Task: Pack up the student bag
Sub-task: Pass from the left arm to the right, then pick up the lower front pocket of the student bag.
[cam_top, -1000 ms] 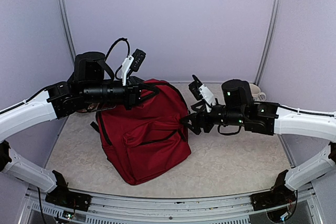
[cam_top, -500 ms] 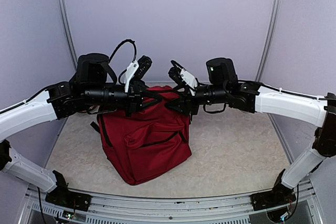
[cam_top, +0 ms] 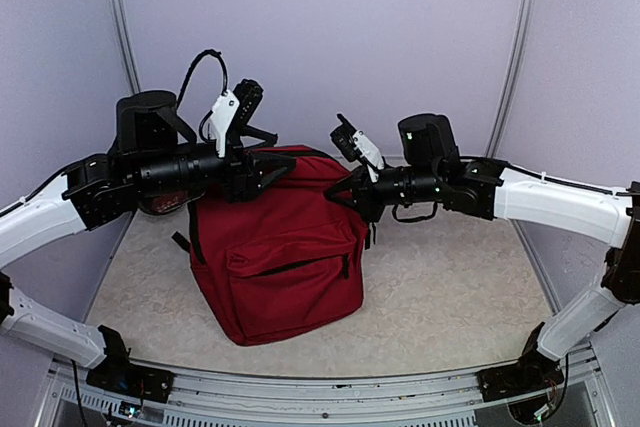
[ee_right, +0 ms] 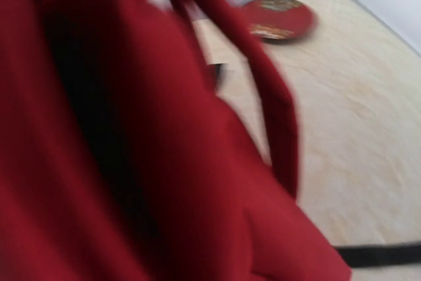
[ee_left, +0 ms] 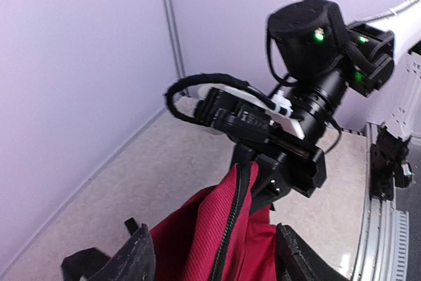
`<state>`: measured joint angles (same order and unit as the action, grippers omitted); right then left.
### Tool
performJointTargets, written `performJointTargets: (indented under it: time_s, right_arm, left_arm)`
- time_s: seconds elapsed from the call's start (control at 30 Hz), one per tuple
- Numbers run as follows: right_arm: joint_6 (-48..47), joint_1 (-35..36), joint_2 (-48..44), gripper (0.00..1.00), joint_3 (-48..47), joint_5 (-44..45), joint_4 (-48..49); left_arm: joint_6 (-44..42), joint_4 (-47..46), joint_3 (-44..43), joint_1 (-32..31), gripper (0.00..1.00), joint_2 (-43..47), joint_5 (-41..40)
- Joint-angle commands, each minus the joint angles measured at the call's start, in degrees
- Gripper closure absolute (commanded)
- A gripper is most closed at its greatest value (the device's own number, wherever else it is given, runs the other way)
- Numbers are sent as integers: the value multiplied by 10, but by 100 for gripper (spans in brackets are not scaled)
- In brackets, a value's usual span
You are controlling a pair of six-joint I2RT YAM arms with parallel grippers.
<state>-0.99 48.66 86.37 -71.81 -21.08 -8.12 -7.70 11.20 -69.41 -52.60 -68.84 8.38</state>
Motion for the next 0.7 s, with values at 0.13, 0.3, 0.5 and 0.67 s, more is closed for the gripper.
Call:
performJointTargets:
  time_s: [0.13,0.3,0.5,0.67]
  right_arm:
    - [198,-7,-97,100,59,213,171]
    - [229,-6,-115,100,83,266,203]
    - [248,-6,-101,100,93,262,210]
    - [250,-4,-97,100,101,262,219]
  left_arm:
    - [4,-2,-34,-29,33,80,-181]
    - [-15,-9,-7,-110,26,92,-237]
    - [62,-14,51,-163,39,20,-206]
    - [141,-107,115,-154,59,-40,-56]
